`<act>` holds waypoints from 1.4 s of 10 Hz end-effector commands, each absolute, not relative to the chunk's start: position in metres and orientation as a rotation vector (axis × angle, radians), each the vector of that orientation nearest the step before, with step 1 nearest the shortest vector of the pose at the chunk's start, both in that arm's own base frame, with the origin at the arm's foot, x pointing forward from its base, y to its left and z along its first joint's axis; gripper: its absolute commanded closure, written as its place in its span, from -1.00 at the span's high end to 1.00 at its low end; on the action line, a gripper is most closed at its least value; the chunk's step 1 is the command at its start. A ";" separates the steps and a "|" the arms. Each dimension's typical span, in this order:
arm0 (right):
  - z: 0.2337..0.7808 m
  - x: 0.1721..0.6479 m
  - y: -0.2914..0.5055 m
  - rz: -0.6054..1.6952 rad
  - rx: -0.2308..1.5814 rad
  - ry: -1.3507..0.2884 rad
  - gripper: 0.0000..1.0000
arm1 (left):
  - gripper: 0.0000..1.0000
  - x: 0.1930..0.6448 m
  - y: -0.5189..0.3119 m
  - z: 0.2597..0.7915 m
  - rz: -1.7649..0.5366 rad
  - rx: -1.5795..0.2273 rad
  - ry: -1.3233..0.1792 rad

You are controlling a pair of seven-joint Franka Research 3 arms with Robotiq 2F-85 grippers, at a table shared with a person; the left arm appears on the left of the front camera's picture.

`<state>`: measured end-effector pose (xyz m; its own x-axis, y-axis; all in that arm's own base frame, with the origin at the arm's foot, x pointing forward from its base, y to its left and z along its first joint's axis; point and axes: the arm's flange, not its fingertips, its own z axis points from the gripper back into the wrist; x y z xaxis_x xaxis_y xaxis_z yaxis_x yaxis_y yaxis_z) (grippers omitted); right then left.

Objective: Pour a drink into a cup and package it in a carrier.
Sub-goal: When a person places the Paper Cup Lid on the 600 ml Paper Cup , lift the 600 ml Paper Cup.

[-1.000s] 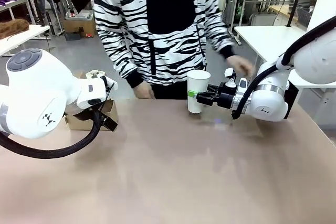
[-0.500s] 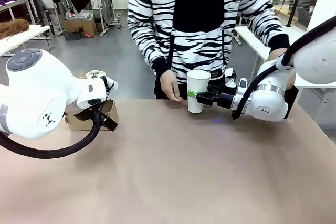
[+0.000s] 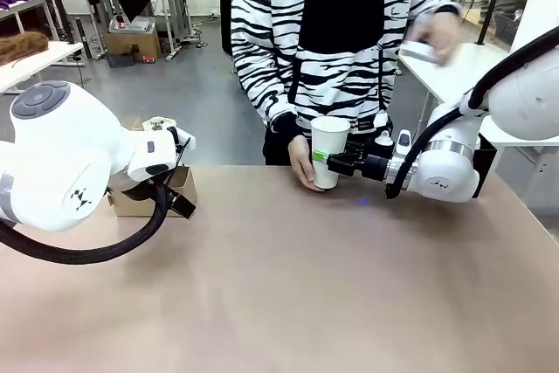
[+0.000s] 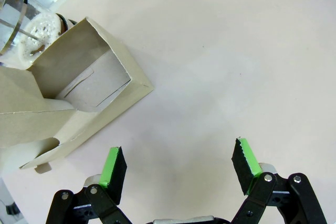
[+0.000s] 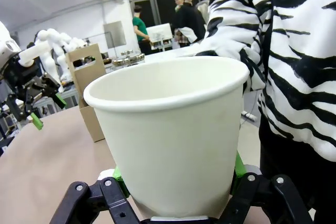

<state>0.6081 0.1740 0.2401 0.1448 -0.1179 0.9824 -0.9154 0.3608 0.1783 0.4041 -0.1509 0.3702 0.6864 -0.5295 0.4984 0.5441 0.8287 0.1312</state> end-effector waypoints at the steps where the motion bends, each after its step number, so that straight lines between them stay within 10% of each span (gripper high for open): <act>1: 0.245 0.607 0.175 0.769 1.065 -1.313 0.60 | 1.00 0.404 -0.151 0.370 -0.602 -0.029 -0.550; 14: 0.245 0.607 0.175 0.769 1.065 -1.313 0.60 | 1.00 0.404 -0.151 0.370 -0.602 -0.029 -0.550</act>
<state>0.6081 0.1733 0.2414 0.1430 -0.1196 0.9825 -0.9158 0.3605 0.1772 0.4041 -0.1509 0.3702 0.6864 -0.5295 0.4984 0.5441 0.8287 0.1312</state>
